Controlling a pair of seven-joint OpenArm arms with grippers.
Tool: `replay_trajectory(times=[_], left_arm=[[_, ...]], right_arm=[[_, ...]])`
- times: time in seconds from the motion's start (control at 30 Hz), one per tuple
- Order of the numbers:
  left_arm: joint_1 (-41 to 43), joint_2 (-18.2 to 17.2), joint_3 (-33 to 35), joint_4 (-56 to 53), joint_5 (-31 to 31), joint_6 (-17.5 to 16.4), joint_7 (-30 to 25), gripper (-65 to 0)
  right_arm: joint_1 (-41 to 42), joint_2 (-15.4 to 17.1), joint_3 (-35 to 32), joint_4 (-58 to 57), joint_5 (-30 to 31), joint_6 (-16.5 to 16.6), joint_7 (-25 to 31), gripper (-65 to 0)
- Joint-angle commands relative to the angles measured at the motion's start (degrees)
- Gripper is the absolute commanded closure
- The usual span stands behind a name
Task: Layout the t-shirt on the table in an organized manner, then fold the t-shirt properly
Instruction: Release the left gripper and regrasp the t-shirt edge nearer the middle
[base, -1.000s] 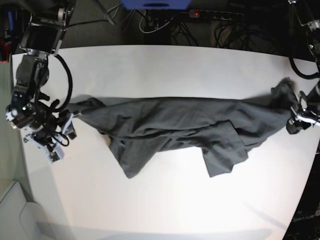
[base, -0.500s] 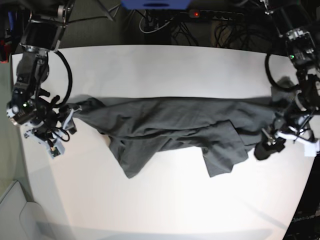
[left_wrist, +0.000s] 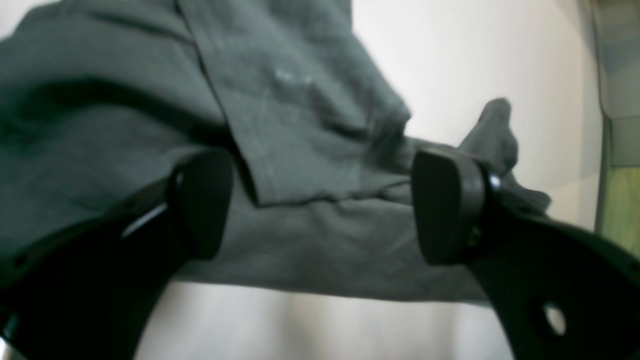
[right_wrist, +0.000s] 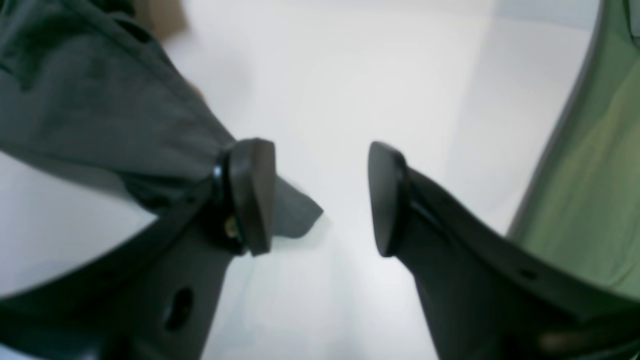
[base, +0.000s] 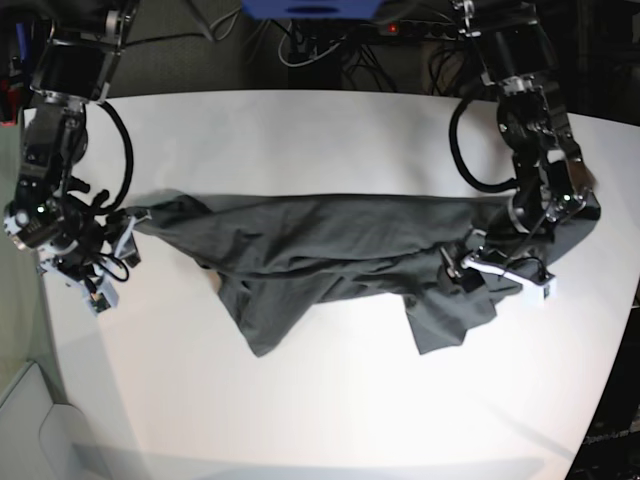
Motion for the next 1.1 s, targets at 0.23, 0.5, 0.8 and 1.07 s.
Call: replay_trajectory(times=[0.23, 0.5, 0.8, 1.07], left_arm=[[-1.46, -0.34, 0.59, -6.97, -0.89, -0.14, -7.76, -54.1], [-3.57, -0.16, 0.59, -12.25, -0.97, -0.14, -7.94, -53.9], [-5.15, 1.51, 0.59, -12.95, -0.97, -0.23, -7.94, -35.1], [-7.44, 2.21, 4.28, -16.91, -0.97, -0.23, -7.94, -21.8]], right_arm=[[1.07, 0.66, 0.20, 0.86, 0.68, -0.07, 1.39, -30.7], [1.07, 0.84, 0.20, 0.86, 0.68, -0.07, 1.31, -30.7], [0.98, 0.84, 0.20, 0.68, 0.68, -0.07, 1.13, -30.6], [-0.52, 0.92, 0.20, 0.68, 0.68, -0.07, 1.57, -30.6]])
